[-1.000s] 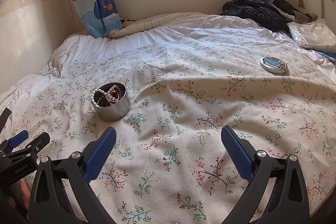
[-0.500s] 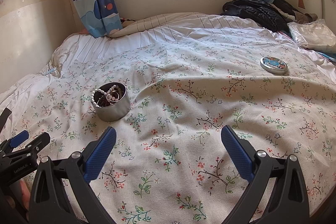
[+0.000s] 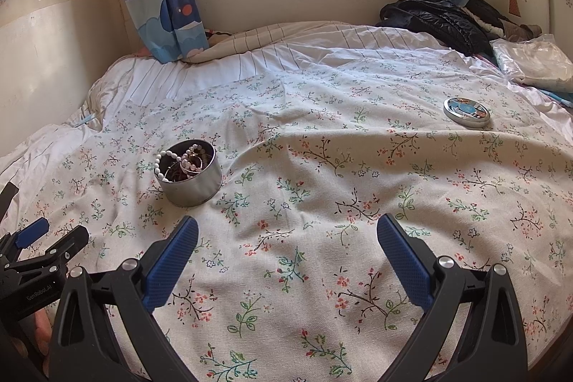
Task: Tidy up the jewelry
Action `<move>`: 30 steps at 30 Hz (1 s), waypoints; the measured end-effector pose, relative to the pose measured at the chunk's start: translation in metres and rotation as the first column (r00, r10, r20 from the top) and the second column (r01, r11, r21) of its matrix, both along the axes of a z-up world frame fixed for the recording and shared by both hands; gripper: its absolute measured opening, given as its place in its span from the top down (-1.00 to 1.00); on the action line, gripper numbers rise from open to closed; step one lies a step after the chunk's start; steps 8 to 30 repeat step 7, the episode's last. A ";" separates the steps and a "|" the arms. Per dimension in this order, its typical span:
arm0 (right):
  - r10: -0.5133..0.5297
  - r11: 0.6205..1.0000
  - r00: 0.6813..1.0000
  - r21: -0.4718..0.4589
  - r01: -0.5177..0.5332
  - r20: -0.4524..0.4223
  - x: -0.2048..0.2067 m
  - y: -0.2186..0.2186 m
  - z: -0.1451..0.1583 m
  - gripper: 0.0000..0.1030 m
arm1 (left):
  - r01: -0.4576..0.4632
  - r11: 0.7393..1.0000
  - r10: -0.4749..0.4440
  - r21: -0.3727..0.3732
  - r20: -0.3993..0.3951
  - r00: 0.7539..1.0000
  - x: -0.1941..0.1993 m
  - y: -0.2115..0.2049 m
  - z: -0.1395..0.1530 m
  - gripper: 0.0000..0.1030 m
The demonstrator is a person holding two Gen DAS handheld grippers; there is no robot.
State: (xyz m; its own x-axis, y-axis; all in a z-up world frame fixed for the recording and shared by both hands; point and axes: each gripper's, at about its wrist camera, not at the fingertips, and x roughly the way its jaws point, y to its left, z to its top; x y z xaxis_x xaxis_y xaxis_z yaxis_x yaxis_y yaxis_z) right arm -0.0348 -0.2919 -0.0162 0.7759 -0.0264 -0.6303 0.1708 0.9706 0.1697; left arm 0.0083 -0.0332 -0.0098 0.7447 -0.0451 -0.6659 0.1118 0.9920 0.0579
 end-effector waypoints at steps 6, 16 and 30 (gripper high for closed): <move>-0.001 1.000 1.000 -0.002 0.001 0.000 0.000 -0.001 0.000 -0.86 | -0.059 0.996 0.057 -0.067 -0.033 0.998 0.005 0.018 -0.001 -0.85; -0.001 1.000 1.000 -0.001 0.001 0.000 0.000 -0.001 0.000 -0.86 | -0.066 0.995 0.063 -0.075 -0.035 0.997 0.005 0.020 -0.001 -0.85; -0.001 1.000 1.000 -0.001 0.001 0.000 0.000 -0.001 0.000 -0.86 | -0.066 0.995 0.063 -0.075 -0.035 0.997 0.005 0.020 -0.001 -0.85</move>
